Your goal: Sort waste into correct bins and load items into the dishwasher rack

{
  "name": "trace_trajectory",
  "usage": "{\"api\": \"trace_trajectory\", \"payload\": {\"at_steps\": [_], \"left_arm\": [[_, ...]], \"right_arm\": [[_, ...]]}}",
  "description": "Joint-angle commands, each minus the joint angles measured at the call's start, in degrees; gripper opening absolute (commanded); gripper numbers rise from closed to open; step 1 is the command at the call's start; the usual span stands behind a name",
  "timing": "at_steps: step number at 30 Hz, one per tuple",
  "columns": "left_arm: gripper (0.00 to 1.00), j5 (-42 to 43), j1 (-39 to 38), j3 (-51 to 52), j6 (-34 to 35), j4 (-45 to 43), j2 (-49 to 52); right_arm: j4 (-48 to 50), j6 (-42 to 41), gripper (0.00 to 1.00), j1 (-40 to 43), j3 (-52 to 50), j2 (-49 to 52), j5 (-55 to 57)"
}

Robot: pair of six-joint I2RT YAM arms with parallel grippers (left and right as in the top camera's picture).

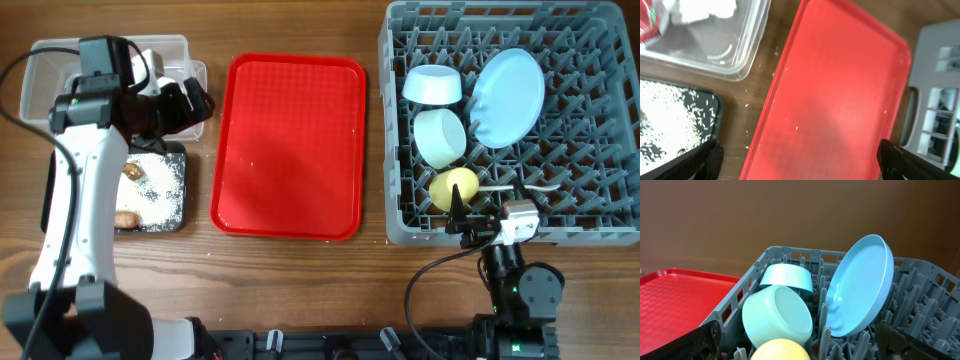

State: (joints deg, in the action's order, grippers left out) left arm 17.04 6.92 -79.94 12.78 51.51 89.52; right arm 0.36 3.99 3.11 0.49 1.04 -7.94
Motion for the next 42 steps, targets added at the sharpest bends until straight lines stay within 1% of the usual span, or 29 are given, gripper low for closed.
{"api": "trace_trajectory", "payload": {"at_steps": [1, 2, 3, 5, 6, 7, 8, 10, 14, 15, 18, 20, 22, 24, 27, 34, 42], "left_arm": [[1.00, 1.5, 0.0, 3.9, -5.4, -8.9, -8.2], [1.00, 3.5, 0.0, 7.4, -8.2, -14.5, -11.4], [1.00, 4.2, 0.0, 11.3, -9.5, -19.6, -14.7], [1.00, 4.2, 0.0, 19.2, -9.6, -27.7, -21.1], [1.00, 4.1, 0.0, 24.9, -9.6, -32.5, -25.6], [1.00, 4.1, 0.0, 27.2, -9.6, -34.4, -27.7], [1.00, 3.9, 0.0, 32.2, -9.6, -38.2, -32.0], [1.00, 3.0, 0.0, 39.7, -9.8, -43.2, -38.6], [1.00, 0.9, 0.0, 53.6, -10.7, -48.7, -51.3], [1.00, 0.9, -0.1, 57.8, -10.9, -51.4, -54.7], [1.00, 0.1, -1.5, 66.8, -11.1, -58.9, -62.2], [1.00, -2.0, -3.3, 71.1, -11.1, -61.5, -66.3], [1.00, -5.3, -6.3, 75.2, -11.0, -61.6, -71.6], [1.00, -6.8, -7.7, 77.1, -11.0, -61.5, -75.1], [1.00, -7.3, -7.8, 79.5, -10.8, -60.7, -79.3], [1.00, -7.5, -7.8, 79.6, -10.8, -47.7, -86.3], [1.00, -7.5, -7.8, 79.6, -10.9, -48.0, -89.4]], "right_arm": [[0.4, 0.4, 1.00, 0.3, -0.2, -0.8, -1.1], [0.4, 0.4, 1.00, 0.3, -0.2, -0.8, -1.1], [0.4, 0.4, 1.00, 0.3, -0.2, -0.8, -1.1], [0.4, 0.4, 1.00, 0.3, -0.2, -0.8, -1.1], [0.4, 0.4, 1.00, 0.3, -0.2, -0.8, -1.1], [0.4, 0.4, 1.00, 0.3, -0.2, -0.8, -1.1], [0.4, 0.4, 1.00, 0.3, -0.2, -0.8, -1.1], [0.4, 0.4, 1.00, 0.3, -0.2, -0.8, -1.1], [0.4, 0.4, 1.00, 0.3, -0.2, -0.8, -1.1], [0.4, 0.4, 1.00, 0.3, -0.2, -0.8, -1.1], [0.4, 0.4, 1.00, 0.3, -0.2, -0.8, -1.1], [0.4, 0.4, 1.00, 0.3, -0.2, -0.8, -1.1], [0.4, 0.4, 1.00, 0.3, -0.2, -0.8, -1.1], [0.4, 0.4, 1.00, 0.3, -0.2, -0.8, -1.1], [0.4, 0.4, 1.00, 0.3, -0.2, -0.8, -1.1], [0.4, 0.4, 1.00, 0.3, -0.2, -0.8, -1.1], [0.4, 0.4, 1.00, 0.3, -0.2, -0.8, -1.1]]}}
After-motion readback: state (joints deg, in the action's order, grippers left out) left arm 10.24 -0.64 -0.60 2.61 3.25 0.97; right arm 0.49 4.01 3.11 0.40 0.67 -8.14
